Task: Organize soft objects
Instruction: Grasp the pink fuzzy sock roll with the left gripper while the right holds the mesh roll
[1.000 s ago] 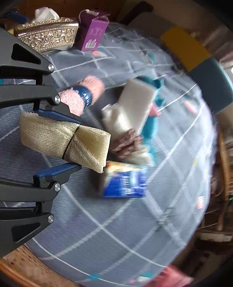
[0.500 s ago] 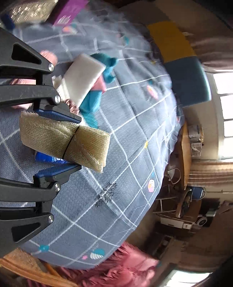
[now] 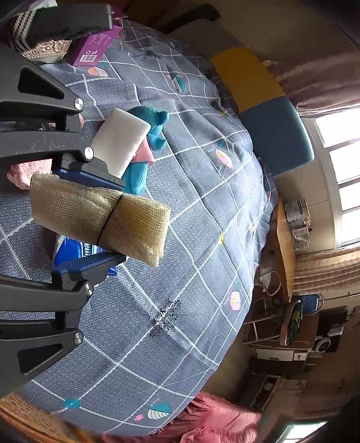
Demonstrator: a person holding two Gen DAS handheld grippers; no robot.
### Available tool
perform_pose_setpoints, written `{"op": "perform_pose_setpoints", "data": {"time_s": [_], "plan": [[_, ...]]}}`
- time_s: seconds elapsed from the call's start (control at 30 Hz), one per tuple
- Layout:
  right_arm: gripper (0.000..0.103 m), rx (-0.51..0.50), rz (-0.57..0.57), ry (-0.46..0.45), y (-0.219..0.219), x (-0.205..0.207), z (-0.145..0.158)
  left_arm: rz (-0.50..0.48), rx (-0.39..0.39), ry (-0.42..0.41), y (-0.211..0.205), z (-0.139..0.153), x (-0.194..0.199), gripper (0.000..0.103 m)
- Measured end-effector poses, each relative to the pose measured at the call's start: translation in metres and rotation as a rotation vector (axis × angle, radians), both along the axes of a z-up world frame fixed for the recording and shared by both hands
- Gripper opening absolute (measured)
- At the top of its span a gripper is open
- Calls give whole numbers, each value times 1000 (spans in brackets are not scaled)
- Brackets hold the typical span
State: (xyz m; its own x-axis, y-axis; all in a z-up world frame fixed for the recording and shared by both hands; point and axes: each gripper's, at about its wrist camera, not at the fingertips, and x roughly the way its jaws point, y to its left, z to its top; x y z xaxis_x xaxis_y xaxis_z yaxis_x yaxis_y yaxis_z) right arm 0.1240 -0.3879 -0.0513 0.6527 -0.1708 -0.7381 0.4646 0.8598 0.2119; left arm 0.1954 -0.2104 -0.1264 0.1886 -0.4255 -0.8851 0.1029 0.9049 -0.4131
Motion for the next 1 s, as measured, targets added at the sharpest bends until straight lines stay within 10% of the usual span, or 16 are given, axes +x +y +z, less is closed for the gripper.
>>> {"op": "perform_pose_setpoints", "data": {"time_s": [0.6, 1.0], "plan": [[45, 98, 248, 142, 35, 21, -31, -221, 61, -90, 52, 23, -21, 40], [47, 86, 307, 353, 48, 34, -67, -102, 66, -41, 53, -5, -11, 51]]}}
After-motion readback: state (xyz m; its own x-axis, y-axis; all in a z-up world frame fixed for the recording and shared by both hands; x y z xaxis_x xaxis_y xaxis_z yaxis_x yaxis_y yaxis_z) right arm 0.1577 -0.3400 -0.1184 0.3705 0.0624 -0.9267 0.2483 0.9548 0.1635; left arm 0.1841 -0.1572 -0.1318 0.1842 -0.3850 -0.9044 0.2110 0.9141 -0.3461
